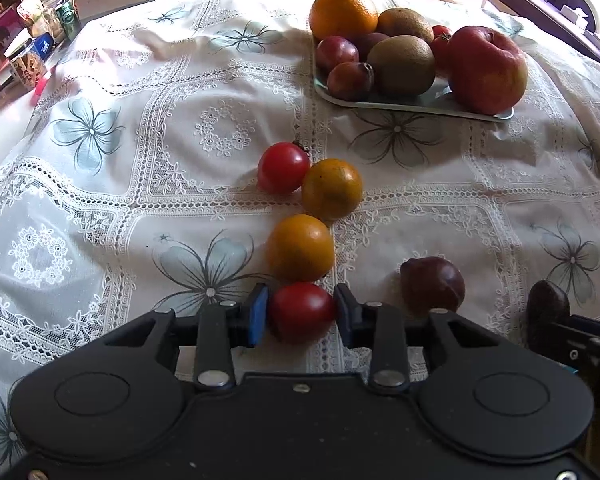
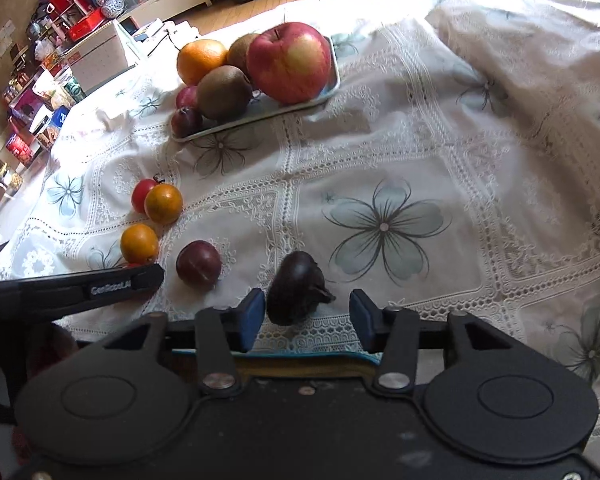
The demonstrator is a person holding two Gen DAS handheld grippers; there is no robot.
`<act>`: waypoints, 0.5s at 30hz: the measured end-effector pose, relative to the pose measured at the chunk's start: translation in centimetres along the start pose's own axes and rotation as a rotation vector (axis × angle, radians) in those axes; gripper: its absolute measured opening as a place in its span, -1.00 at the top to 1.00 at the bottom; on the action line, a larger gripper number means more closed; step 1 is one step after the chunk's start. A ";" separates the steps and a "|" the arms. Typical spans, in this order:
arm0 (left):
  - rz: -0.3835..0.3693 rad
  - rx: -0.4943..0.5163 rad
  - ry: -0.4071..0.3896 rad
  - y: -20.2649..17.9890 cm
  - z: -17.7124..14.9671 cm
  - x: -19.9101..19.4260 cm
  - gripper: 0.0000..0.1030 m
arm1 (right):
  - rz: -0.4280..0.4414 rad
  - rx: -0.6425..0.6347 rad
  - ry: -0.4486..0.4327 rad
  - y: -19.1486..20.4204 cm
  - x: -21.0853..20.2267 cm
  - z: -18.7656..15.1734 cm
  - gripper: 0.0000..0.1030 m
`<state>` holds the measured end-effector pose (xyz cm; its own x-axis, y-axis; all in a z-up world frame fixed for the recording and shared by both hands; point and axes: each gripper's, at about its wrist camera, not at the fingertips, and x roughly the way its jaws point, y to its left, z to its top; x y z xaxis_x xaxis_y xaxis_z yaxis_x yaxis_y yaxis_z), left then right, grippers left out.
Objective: Organize fruits
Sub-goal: 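Lift the plum with the right gripper toward the tray while the left carries the tomato there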
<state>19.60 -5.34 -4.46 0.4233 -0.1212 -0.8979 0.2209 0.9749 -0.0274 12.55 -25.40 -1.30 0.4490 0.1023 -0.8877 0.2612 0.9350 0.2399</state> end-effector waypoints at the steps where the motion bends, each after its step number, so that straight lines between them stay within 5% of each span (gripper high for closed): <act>1: 0.005 0.002 -0.001 0.0 0.0 -0.2 0.14 | 0.008 0.009 0.007 -0.1 0.3 0.0 0.03; 8: 0.002 -0.014 -0.017 0.3 -0.1 -2.4 0.14 | -0.013 -0.008 -0.020 0.8 1.2 -0.2 0.03; 10: -0.001 -0.019 -0.023 0.3 -0.2 -3.2 0.14 | -0.014 -0.028 -0.026 1.1 1.2 -0.1 0.26; 15: -0.013 -0.042 -0.038 0.7 -0.9 -6.2 0.14 | -0.046 -0.065 -0.078 1.7 -0.1 -0.3 0.27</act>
<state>16.38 -3.79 0.68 0.4534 -0.1405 -0.8802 0.1898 0.9801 -0.0587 12.71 -23.72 -0.93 0.5039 0.0347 -0.8630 0.2280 0.9584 0.1716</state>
